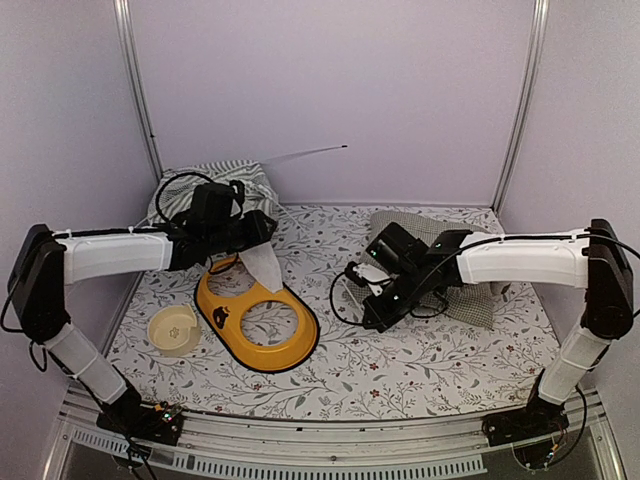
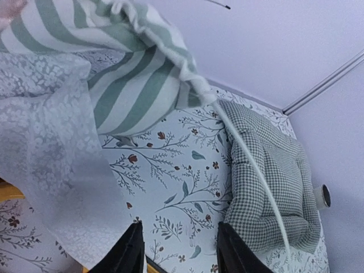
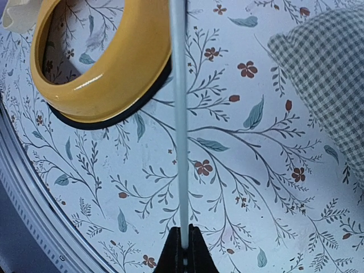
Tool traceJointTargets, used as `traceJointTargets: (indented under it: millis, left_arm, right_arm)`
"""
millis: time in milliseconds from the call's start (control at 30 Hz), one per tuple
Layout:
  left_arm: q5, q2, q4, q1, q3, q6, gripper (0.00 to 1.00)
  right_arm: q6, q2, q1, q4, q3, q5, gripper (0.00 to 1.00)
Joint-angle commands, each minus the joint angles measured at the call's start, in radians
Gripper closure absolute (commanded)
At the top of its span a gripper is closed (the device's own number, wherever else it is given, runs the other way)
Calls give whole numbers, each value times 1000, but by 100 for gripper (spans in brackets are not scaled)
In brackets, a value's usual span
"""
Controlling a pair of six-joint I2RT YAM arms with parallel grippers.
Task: Set up the pet tent
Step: Adjust the tent flap on the tent.
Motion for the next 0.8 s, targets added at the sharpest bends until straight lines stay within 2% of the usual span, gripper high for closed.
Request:
traceJointTargets:
  millis: [0, 200, 333, 467, 667, 767]
  left_arm:
    - [-118, 67, 99, -7, 83, 47, 54]
    - [-117, 153, 104, 6, 149, 59, 46]
    - [-216, 189, -62, 23, 177, -31, 45]
    - [-257, 145, -106, 91, 79, -119, 46]
    - [-260, 46, -111, 245, -59, -150, 47]
    - [-177, 10, -32, 308, -109, -112, 46]
  right_arm:
    - [-32, -48, -4, 98, 86, -10, 100]
    - [-37, -54, -5, 83, 136, -28, 100]
    - [-40, -51, -4, 82, 158, -29, 100]
    - [-40, -44, -5, 79, 172, -33, 100]
    - [-46, -37, -5, 72, 198, -37, 100]
    - [-49, -30, -5, 65, 216, -40, 100]
